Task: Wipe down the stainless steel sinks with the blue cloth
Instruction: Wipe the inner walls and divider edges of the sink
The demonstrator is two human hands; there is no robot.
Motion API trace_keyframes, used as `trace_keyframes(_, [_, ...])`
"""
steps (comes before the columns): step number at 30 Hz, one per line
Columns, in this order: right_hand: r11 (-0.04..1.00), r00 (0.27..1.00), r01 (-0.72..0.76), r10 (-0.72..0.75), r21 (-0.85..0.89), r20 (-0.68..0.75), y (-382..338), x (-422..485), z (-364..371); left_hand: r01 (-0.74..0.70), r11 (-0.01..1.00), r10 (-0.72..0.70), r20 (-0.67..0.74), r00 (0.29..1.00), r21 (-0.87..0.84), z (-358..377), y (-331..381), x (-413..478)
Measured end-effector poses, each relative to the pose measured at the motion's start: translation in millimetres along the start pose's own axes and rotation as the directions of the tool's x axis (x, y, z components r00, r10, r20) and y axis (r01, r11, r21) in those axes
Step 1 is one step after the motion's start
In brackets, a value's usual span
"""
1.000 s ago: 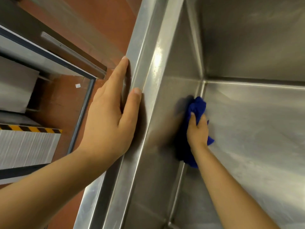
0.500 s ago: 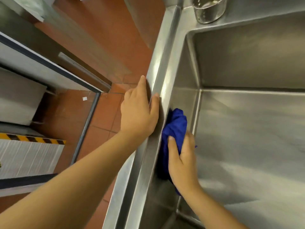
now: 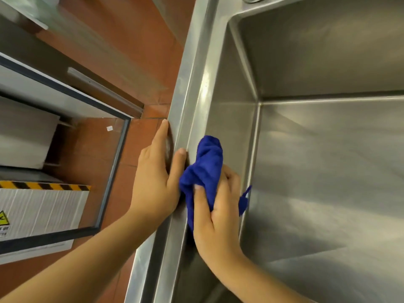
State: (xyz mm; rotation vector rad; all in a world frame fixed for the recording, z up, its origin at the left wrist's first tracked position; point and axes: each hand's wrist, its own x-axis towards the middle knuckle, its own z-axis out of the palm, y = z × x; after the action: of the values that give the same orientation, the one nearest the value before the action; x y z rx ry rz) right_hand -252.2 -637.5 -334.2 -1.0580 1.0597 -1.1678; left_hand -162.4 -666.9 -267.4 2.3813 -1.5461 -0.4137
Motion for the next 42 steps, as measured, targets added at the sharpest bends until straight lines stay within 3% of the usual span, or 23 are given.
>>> trace_keyframes(3, [1.000,0.997,-0.023,0.023,0.013,-0.070,25.6,19.0,0.3,0.005,1.000,-0.005,-0.016,1.000,0.003,-0.9,-2.1,0.6])
trace_keyframes(8, [0.954,0.944,-0.299,0.289,-0.038,-0.160,73.7,53.2,-6.6,0.005,0.998,-0.005,-0.011,1.000,-0.056,-0.5,-5.2,1.2])
trace_keyframes(10, [0.963,0.955,-0.268,0.260,-0.036,-0.141,58.0,38.9,-6.3,0.004,0.999,-0.005,-0.020,1.000,-0.052,-1.9,-4.2,-0.2])
trace_keyframes(13, [0.996,0.995,-0.094,0.094,-0.003,-0.021,22.0,10.3,-4.0,0.008,0.999,-0.008,-0.017,1.000,-0.038,-1.3,-2.4,-0.1])
trace_keyframes(16, [0.998,0.998,-0.048,0.049,0.039,-0.027,40.4,17.2,-8.3,0.002,0.998,-0.002,0.007,1.000,-0.066,-0.9,-5.9,-0.2])
trace_keyframes(19, [0.960,0.963,-0.265,0.260,-0.087,-0.071,99.1,33.8,-17.0,-0.007,0.996,0.006,-0.005,1.000,-0.088,-1.0,-8.3,1.6])
trace_keyframes(21, [0.861,0.875,-0.485,0.473,-0.156,-0.105,132.8,44.1,-22.9,0.007,0.993,-0.007,0.003,1.000,-0.114,-1.0,-7.9,1.7])
trace_keyframes(23, [0.811,0.827,-0.562,0.553,-0.164,-0.099,133.3,46.7,-26.1,0.015,0.995,-0.016,0.000,1.000,-0.098,-1.8,-5.9,0.5])
trace_keyframes(25, [0.868,0.878,-0.479,0.476,-0.135,-0.055,105.5,40.0,-23.9,0.014,0.997,-0.015,-0.012,1.000,-0.073,-2.9,-3.8,-0.4])
trace_keyframes(27, [0.952,0.952,-0.302,0.304,-0.055,0.024,71.0,28.3,-18.4,-0.001,0.997,0.000,-0.011,1.000,-0.075,-3.5,-3.6,-0.4])
trace_keyframes(29, [0.973,0.973,-0.230,0.230,-0.006,0.024,61.9,29.2,-14.0,-0.013,0.997,0.012,-0.011,1.000,-0.078,-2.6,-5.1,0.4])
trace_keyframes(33, [0.925,0.926,-0.378,0.378,-0.047,-0.004,112.9,48.2,-24.9,-0.025,0.995,0.023,-0.023,0.999,-0.094,-1.4,-7.8,1.2])
trace_keyframes(35, [0.826,0.828,-0.561,0.561,-0.056,-0.019,142.0,54.1,-33.3,-0.020,0.994,0.019,-0.008,1.000,-0.110,-0.5,-8.7,1.6])
trace_keyframes(37, [0.757,0.757,-0.653,0.651,-0.034,-0.057,148.1,53.6,-33.6,-0.013,0.993,0.013,0.000,1.000,-0.119,-0.7,-8.7,1.8])
trace_keyframes(42, [0.869,0.871,-0.491,0.490,0.056,0.032,90.9,6.8,-19.4,-0.007,0.997,0.006,-0.011,1.000,-0.076,-3.1,-5.3,0.3])
